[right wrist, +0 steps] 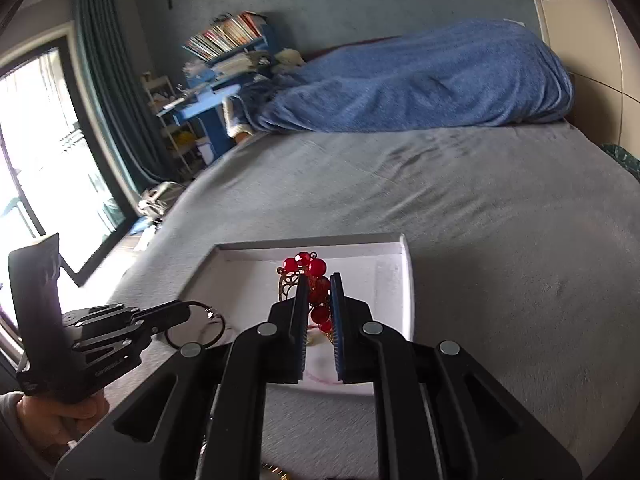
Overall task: Organize jewelry
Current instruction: 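Carry the earrings and hair tie into the grey box and open both tools, then withdraw both open tools from the box toward the remaining bracelets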
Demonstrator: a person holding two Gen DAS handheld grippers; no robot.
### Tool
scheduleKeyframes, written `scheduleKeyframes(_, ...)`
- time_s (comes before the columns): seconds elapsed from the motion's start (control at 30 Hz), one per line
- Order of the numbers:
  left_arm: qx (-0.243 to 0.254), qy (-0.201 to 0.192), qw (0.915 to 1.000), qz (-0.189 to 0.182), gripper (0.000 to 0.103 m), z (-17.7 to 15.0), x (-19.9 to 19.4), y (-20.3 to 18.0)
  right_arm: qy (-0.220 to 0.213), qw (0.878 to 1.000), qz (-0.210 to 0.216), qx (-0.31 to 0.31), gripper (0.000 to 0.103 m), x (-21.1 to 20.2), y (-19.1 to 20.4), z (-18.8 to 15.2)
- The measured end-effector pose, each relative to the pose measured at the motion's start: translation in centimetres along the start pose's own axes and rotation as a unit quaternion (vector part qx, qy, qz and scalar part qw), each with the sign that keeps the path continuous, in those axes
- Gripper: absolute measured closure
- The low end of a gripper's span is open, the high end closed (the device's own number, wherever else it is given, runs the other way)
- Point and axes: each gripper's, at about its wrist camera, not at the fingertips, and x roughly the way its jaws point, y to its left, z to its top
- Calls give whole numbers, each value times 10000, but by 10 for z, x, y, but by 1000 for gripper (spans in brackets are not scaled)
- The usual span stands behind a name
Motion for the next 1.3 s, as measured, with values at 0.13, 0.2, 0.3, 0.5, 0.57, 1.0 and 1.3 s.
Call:
scheduleKeyframes(0.13,59,188,9998,53,99,-4,23,1,161,9996,-232,52,93,25,-9,-4)
scheduleKeyframes(0.2,57,268,9996,52,99,-8,32,1,258,9992,-293,68,93,33,-13,-9)
scheduleKeyframes(0.3,71,420,9991,62,99,-19,44,1,451,9980,-425,89,93,47,-19,-23)
scheduleKeyframes(0.5,160,575,9982,41,96,-32,52,-2,757,9953,-560,228,92,59,-29,-52)
scheduleKeyframes(0.57,102,487,9988,-1,78,-33,46,0,781,9951,-543,271,88,56,-30,-58)
scheduleKeyframes(1.0,32,-229,9997,-7,30,-62,-20,-8,295,9987,-335,243,55,-11,-11,-92)
scheduleKeyframes(1.3,-123,-486,9987,80,18,-100,-71,-12,59,9994,-279,183,44,-58,16,-125)
